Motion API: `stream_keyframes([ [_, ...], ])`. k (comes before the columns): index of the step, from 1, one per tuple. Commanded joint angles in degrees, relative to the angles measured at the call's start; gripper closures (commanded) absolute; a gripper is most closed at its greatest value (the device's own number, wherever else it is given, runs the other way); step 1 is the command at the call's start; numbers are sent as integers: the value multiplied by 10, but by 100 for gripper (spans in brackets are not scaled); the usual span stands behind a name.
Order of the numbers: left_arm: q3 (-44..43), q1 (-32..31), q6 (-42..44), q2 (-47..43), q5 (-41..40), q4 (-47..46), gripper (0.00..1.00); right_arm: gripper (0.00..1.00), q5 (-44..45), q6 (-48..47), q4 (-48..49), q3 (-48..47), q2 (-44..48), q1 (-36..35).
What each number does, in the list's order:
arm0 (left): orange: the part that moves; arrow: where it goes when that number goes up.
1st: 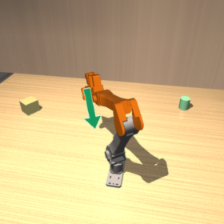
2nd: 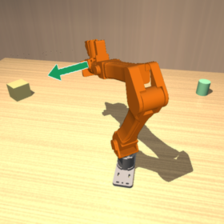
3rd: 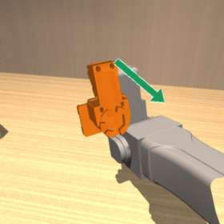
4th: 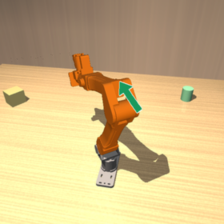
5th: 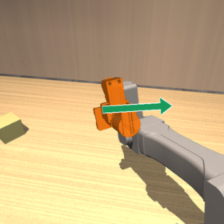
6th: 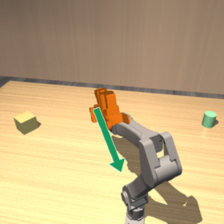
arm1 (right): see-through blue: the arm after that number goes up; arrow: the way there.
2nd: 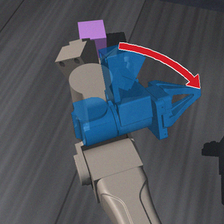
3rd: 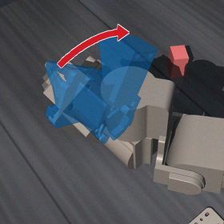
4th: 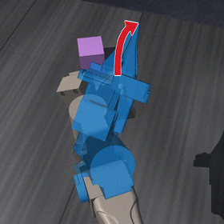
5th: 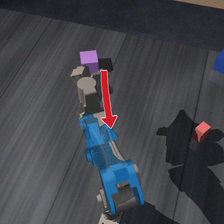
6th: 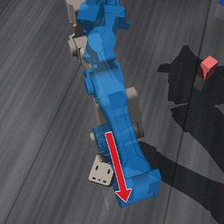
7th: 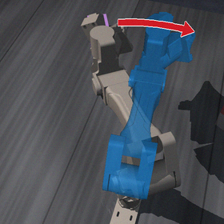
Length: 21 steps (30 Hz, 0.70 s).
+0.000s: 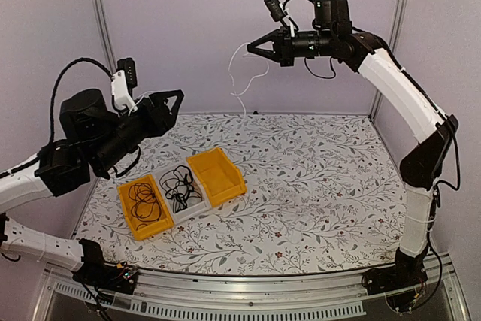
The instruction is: Untangle the cables
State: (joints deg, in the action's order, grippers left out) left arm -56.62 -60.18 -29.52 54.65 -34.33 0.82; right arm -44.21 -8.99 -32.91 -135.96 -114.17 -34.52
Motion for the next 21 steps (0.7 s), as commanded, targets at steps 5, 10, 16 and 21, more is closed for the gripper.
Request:
stream_keyframes([
  [5, -83, 54, -58, 103, -16, 54, 57, 100, -7, -11, -11, 31, -61, -25],
  [10, -90, 68, -133, 112, -46, 128, 63, 100, -17, -36, -12, 105, -70, -49],
  [16, -34, 77, -167, 67, -38, 142, 63, 100, -24, -48, -10, 142, -99, -81],
  [21, 15, 88, -172, 41, -14, 113, 64, 100, -4, -32, 2, 118, -150, -85],
])
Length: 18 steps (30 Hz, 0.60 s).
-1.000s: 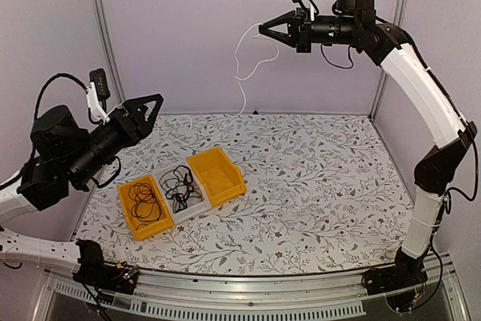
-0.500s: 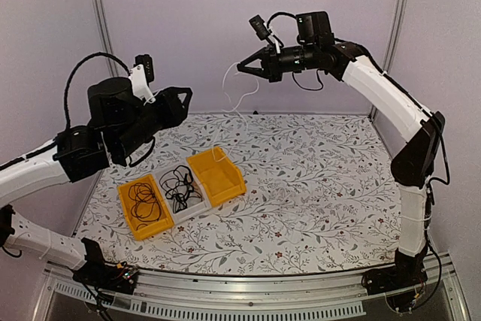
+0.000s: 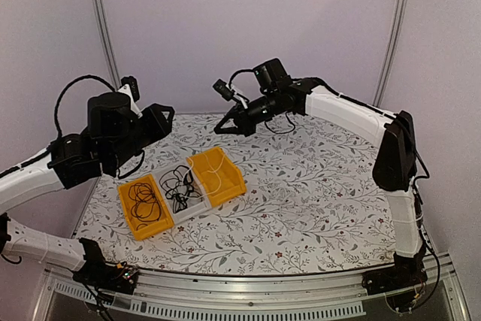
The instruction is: Untangle the cables
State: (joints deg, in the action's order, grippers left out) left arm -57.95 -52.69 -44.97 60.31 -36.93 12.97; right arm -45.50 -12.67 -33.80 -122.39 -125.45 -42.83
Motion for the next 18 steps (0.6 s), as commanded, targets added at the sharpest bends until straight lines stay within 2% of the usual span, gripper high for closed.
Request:
stream_keyframes([
  [1, 33, 15, -14, -16, 19, -19, 64, 100, 15, 6, 14, -21, -51, -1],
  [6, 32, 31, 26, 6, 61, -93, 64, 100, 55, -2, 19, -41, -94, -1],
  [10, -23, 50, 54, 68, 108, -151, 65, 99, 72, -12, 19, -44, -125, -1],
  [14, -102, 56, 74, 142, 105, -146, 66, 82, 58, -30, 2, -45, -145, 4],
  [18, -169, 59, 74, 196, 54, -83, 67, 67, 4, -34, -12, -42, -130, 17],
])
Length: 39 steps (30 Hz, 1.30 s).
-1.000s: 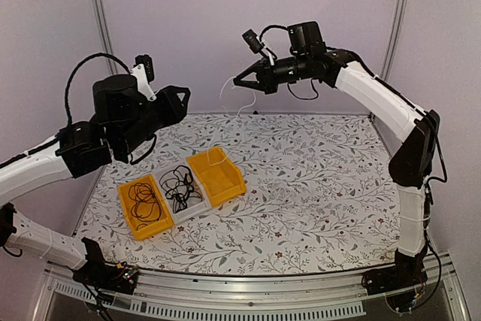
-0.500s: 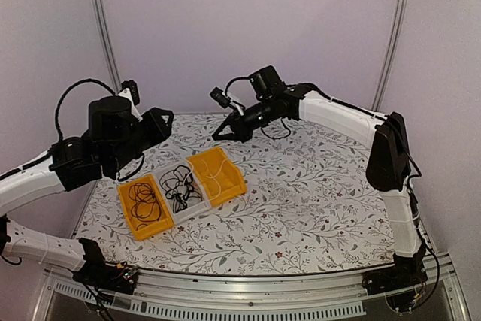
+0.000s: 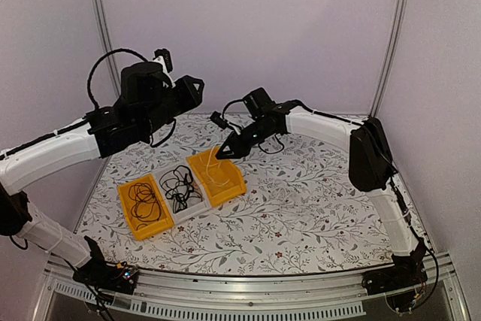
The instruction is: Untangle the cables
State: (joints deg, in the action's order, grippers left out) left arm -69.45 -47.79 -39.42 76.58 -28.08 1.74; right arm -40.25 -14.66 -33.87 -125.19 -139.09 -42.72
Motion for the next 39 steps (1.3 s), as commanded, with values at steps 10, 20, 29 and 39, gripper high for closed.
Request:
stream_keyframes([
  [10, -42, 18, 4, 48, -52, 39, 68, 45, -23, -30, -22, 31, 102, 55],
  [20, -4, 20, -18, 45, -26, 15, 68, 19, -126, -82, -30, 37, 157, 48],
  [29, 6, 19, -49, 36, 17, -8, 70, 17, -108, -15, 21, 35, 121, 2],
  [39, 22, 19, -110, 16, 29, -40, 72, 17, -14, 23, 51, 1, 68, -10],
])
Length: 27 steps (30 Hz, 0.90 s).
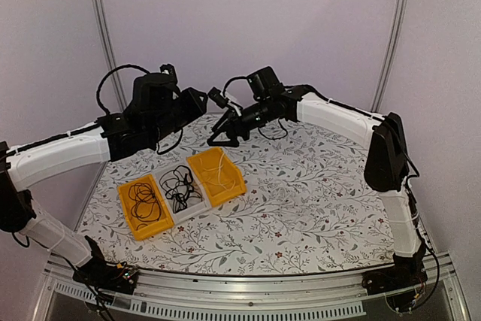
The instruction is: Untangle the cables
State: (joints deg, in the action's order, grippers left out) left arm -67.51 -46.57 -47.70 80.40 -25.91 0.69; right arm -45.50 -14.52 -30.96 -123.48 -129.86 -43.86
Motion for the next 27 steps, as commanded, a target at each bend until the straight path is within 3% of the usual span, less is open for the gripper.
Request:
stream_keyframes([
  [1, 3, 7, -29, -23, 8, -31, 72, 18, 35, 22, 22, -16, -27, 2],
  [4, 3, 7, -35, -24, 9, -33, 72, 26, 17, 23, 21, -17, -39, 2],
  [6, 4, 6, -36, -24, 10, -34, 73, 38, 6, 23, 22, -17, -43, 1],
  [9, 6, 7, -37, -24, 10, -32, 73, 67, -1, 26, 27, -21, -44, 1],
  [11, 6, 7, -39, -25, 8, -29, 73, 98, 2, 32, 34, -25, -45, 2],
  [14, -5, 7, -36, -27, 6, -14, 68, 100, 29, 46, 43, -25, -49, 2],
  [19, -60, 7, -1, -53, -7, 33, 37, 100, 107, 48, 42, -22, -77, 10],
  [23, -102, 5, 29, -95, -43, 82, 20, 100, 131, 49, 38, -12, -96, 20],
  [24, -106, 4, 33, -110, -55, 93, 6, 100, 131, 50, 38, -9, -96, 21],
  [27, -99, 4, 44, -158, -88, 114, 0, 100, 134, 52, 37, -1, -94, 21],
])
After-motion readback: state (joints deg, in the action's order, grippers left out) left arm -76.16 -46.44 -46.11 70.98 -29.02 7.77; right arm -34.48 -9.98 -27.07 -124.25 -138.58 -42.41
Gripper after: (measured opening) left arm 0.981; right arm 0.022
